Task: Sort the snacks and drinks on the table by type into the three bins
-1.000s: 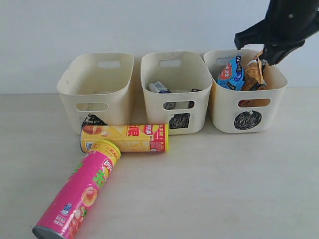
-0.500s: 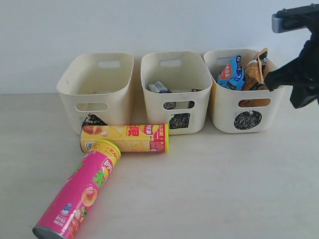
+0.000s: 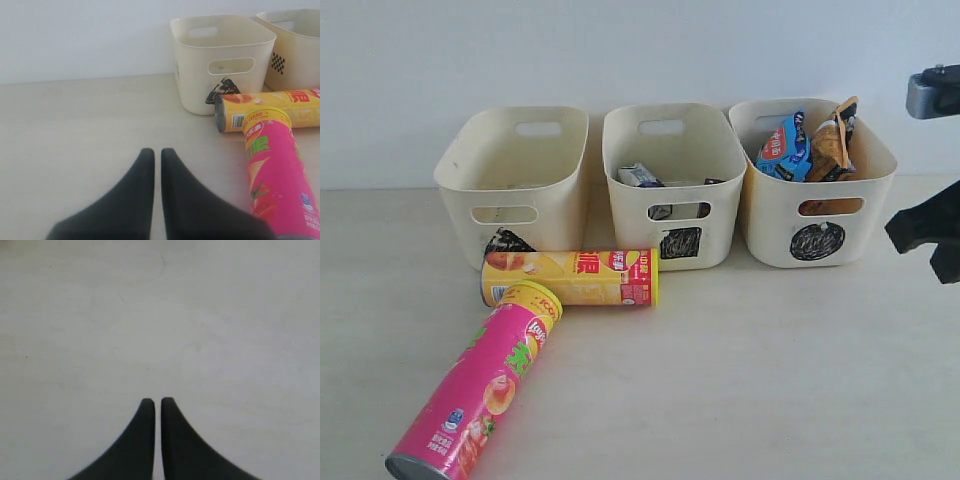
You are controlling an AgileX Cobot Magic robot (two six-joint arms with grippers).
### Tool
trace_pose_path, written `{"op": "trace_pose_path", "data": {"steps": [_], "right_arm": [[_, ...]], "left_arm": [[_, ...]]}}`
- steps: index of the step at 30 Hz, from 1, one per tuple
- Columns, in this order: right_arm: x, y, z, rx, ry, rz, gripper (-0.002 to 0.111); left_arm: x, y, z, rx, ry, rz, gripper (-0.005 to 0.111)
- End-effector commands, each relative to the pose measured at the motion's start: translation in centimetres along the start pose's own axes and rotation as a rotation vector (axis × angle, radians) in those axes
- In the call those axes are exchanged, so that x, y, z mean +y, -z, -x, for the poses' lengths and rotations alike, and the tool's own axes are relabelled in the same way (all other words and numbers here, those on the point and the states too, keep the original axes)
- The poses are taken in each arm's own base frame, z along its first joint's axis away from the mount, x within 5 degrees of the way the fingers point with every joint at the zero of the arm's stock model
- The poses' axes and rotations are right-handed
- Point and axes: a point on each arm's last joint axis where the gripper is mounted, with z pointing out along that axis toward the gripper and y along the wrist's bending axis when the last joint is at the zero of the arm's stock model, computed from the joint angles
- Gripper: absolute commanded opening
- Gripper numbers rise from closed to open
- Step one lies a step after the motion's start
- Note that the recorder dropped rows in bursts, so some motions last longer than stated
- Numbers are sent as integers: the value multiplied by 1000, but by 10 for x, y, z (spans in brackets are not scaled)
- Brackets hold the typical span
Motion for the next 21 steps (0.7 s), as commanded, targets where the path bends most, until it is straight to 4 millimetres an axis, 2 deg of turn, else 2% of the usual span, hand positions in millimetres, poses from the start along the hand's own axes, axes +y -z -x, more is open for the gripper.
{"op": "trace_pose_path", "data": {"steps": [1,13,17,21], "right_arm": [[0,2,-1,-12,-14,3,0],[-4,7,7,-135,22,-47,0],[-9,23,-5,-258,10,-69,0],[-32,32,-30,-352,-120,-121,0]], "left_arm": [[0,0,-1,-4,17,2,4],[0,0,-1,-7,17,2,4],[0,0,-1,-7,17,2,4],[0,0,-1,-7,17,2,4]]}}
